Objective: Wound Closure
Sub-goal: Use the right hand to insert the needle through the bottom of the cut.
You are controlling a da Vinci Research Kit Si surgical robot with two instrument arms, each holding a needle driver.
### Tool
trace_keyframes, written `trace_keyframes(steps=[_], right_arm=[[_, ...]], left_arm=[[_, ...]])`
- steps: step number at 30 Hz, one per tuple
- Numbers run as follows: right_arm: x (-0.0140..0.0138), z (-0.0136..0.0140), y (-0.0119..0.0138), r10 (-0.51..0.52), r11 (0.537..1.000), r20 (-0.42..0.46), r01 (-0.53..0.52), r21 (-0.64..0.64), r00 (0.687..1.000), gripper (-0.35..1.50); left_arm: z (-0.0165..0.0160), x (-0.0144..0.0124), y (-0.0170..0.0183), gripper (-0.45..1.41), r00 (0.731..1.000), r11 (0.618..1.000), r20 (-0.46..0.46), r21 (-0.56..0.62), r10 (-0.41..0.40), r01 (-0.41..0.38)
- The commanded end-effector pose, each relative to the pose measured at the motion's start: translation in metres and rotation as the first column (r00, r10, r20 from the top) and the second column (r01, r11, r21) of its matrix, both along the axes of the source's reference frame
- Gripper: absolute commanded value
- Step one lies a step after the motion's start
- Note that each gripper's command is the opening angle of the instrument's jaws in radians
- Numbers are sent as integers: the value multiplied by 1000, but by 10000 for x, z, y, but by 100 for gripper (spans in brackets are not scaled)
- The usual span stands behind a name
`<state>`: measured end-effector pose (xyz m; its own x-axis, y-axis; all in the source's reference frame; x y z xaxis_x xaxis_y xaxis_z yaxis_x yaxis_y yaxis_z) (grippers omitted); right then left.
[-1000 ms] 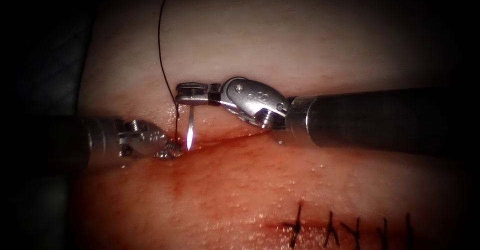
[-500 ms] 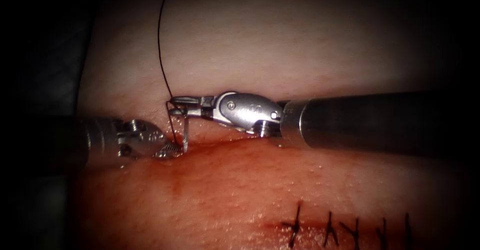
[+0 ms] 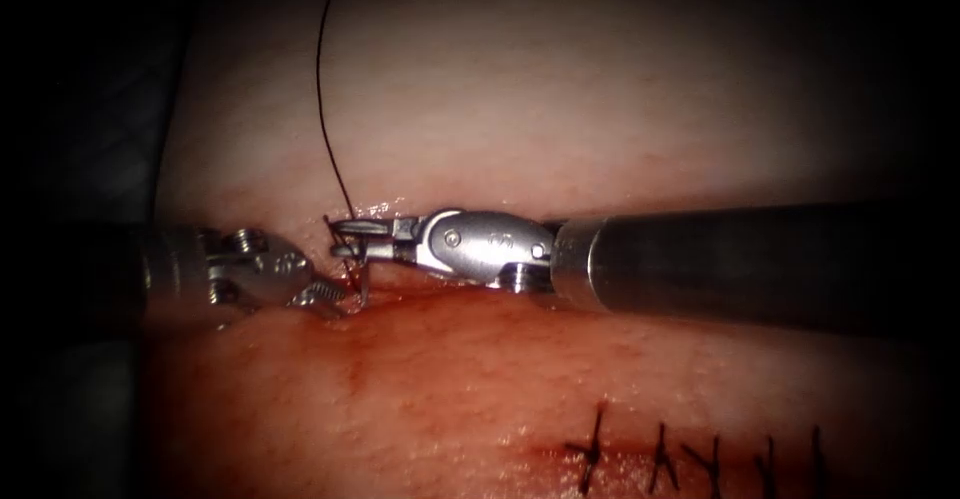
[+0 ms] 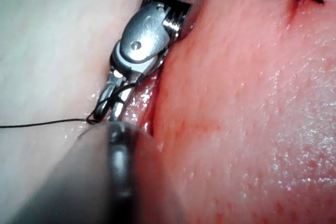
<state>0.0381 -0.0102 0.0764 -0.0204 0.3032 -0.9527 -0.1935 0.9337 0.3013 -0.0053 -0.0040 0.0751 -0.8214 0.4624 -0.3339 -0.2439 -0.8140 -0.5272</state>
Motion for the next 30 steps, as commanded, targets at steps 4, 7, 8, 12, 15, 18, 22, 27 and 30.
trace_keyframes(steps=[4,7,8,12,15,18,22,27,30], right_arm=[[5,5,3,-2,999,11,1,47,1000,-35],[4,6,4,-7,998,15,6,60,1000,-35],[4,6,5,-9,998,17,8,61,1000,-35],[3,5,8,-18,995,21,16,103,1000,-35],[3,5,8,-36,989,30,31,142,999,-35],[3,5,9,-41,985,31,35,168,999,-35],[2,3,12,-59,969,37,49,240,998,-35],[2,3,13,-58,913,20,45,404,998,-35],[2,3,13,-49,886,9,39,462,999,-35]], left_arm=[[-28,1,7,20,988,992,122,-73,-98,107],[-43,5,3,20,976,981,163,-110,-142,161],[-49,5,1,19,972,976,177,-124,-156,179],[-63,-3,-14,9,957,959,223,-172,-186,227],[-62,-13,-28,0,953,959,239,-166,-185,228],[-55,-21,-43,-1,949,958,255,-167,-185,231],[-42,-35,-67,-3,956,970,254,-151,-147,189],[-52,-28,-75,-10,958,973,253,-146,-135,176],[-57,-24,-79,-11,958,974,253,-146,-134,174]])
